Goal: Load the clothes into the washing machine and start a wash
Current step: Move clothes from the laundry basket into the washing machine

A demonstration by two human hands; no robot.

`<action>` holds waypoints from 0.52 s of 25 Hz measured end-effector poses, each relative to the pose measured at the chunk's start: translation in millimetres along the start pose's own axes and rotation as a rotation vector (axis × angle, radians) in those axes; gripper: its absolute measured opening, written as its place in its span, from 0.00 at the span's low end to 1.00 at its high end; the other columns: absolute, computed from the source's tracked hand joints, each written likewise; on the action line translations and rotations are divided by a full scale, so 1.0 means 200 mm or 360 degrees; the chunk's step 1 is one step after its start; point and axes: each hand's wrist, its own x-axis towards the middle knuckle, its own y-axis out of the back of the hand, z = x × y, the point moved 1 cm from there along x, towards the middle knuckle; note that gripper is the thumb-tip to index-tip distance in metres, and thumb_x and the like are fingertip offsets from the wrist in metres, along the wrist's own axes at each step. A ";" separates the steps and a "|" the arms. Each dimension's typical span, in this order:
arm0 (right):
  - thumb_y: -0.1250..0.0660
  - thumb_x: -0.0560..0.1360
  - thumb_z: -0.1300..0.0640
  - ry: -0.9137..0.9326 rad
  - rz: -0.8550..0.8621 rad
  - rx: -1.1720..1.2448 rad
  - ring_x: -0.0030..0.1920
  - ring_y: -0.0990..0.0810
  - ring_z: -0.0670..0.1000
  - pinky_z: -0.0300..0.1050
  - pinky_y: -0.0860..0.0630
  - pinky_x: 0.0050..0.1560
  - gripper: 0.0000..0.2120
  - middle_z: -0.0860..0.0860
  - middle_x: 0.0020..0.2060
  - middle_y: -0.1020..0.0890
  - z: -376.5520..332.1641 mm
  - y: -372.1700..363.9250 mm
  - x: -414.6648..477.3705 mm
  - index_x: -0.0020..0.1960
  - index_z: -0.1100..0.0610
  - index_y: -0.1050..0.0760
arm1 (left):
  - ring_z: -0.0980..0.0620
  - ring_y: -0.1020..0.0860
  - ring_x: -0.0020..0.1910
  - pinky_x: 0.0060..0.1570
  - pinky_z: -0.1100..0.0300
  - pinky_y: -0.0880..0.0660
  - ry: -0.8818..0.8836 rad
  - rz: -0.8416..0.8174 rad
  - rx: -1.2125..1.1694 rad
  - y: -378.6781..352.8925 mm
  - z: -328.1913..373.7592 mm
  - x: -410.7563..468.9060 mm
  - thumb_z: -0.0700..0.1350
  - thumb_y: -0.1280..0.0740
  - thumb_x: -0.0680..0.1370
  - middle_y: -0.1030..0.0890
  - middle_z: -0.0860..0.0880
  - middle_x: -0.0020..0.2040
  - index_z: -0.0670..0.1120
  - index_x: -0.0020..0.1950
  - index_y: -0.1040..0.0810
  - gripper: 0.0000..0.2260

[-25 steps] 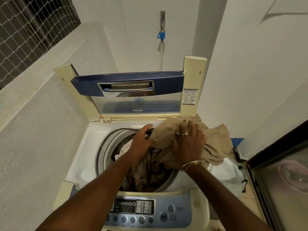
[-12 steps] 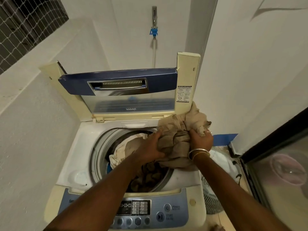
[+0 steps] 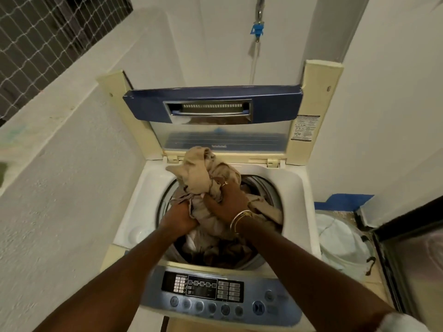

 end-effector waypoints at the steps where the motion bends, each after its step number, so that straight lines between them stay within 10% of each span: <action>1: 0.38 0.70 0.30 -0.0108 -0.0207 -0.0281 0.69 0.31 0.56 0.58 0.29 0.65 0.37 0.51 0.71 0.31 0.05 -0.06 0.01 0.73 0.47 0.38 | 0.54 0.23 0.58 0.60 0.61 0.28 0.0146 -0.0103 0.0118 0.00 -0.02 -0.02 0.55 0.29 0.74 0.22 0.54 0.57 0.51 0.62 0.23 0.19; 4: 0.43 0.62 0.20 -0.0251 -0.0670 -0.0749 0.77 0.50 0.60 0.69 0.49 0.72 0.54 0.52 0.78 0.49 0.18 -0.20 -0.02 0.79 0.45 0.55 | 0.50 0.19 0.51 0.47 0.60 0.26 0.0489 -0.0006 0.0256 -0.04 -0.09 -0.04 0.51 0.31 0.75 0.21 0.54 0.44 0.49 0.53 0.23 0.10; 8: 0.35 0.62 0.26 -0.0061 -0.1053 -0.1040 0.77 0.62 0.64 0.79 0.61 0.66 0.55 0.54 0.79 0.57 0.25 -0.37 -0.06 0.78 0.41 0.61 | 0.54 0.22 0.55 0.58 0.59 0.25 0.0302 0.0414 0.0162 -0.07 -0.13 0.03 0.53 0.37 0.78 0.20 0.52 0.55 0.49 0.60 0.24 0.14; 13: 0.32 0.76 0.45 0.0156 -0.1798 -0.1038 0.76 0.43 0.60 0.51 0.48 0.74 0.38 0.60 0.77 0.44 0.21 -0.59 -0.04 0.78 0.59 0.45 | 0.48 0.30 0.69 0.69 0.53 0.33 0.0091 -0.0305 0.0089 -0.28 -0.17 0.17 0.51 0.40 0.79 0.28 0.47 0.70 0.53 0.71 0.27 0.20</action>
